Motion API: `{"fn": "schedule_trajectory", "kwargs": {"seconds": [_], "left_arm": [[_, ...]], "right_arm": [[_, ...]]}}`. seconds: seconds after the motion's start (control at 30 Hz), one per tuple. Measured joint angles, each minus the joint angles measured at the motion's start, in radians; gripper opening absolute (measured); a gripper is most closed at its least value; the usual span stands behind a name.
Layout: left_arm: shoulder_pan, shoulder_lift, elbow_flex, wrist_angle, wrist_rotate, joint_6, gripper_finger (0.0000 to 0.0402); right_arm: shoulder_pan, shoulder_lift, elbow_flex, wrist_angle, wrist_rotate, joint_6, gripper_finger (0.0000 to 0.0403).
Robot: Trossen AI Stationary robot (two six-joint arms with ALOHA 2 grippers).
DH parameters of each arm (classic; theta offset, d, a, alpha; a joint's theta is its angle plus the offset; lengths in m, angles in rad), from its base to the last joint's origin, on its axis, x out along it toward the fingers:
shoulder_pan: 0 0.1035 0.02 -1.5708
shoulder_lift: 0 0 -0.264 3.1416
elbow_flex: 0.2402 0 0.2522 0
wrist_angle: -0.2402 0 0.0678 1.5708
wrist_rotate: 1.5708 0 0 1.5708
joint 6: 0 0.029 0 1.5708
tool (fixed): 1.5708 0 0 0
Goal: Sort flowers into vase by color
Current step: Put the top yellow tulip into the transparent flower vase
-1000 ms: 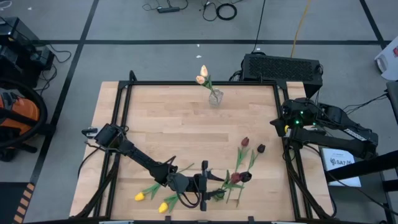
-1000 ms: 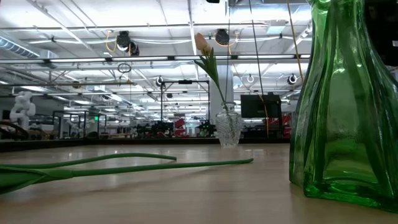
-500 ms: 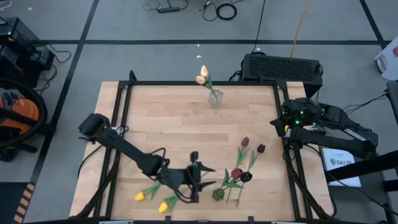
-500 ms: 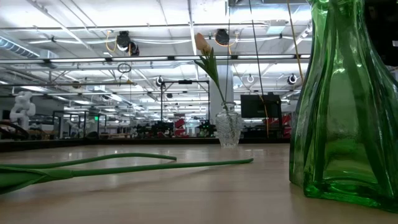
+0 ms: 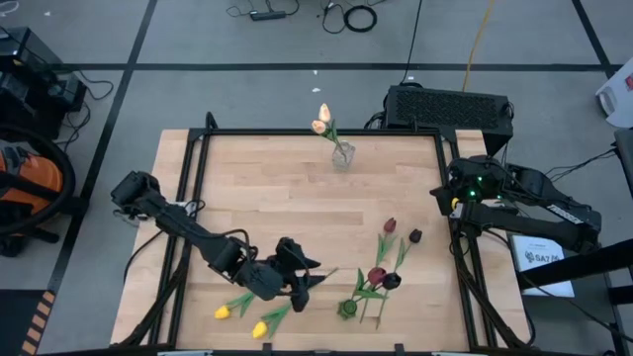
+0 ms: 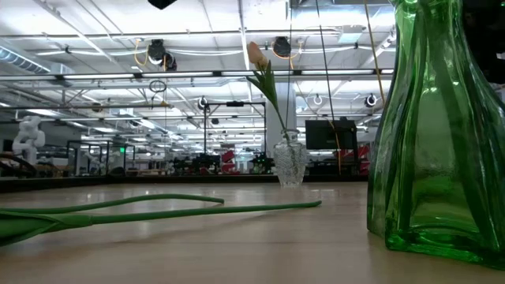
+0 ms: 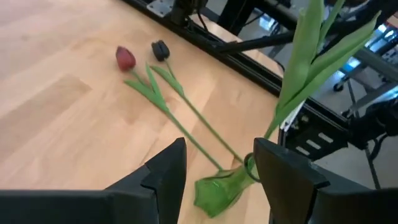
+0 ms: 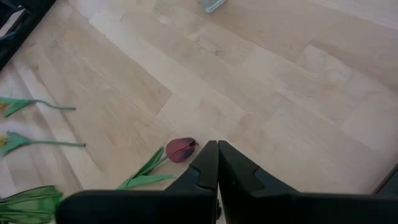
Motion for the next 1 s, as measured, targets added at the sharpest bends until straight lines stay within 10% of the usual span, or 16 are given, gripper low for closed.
{"fn": "schedule_trajectory", "kwargs": {"seconds": [0.27, 0.53, 1.0], "left_arm": [[0.004, 0.0, 0.0, -0.152, -0.023, -0.423, 0.0173], [-0.029, 0.001, 0.0, -0.655, 0.243, -0.936, 0.0113], [-0.085, 0.001, -0.043, -0.75, 0.484, -0.782, 0.0089]], "right_arm": [[0.0, 0.0, 0.0, 0.032, -0.001, 0.0, 0.0], [0.0, 0.001, 0.0, 0.069, -0.002, 0.0, 0.0], [0.0, 0.001, 0.0, 0.082, -0.002, 0.0, 0.0]]}}
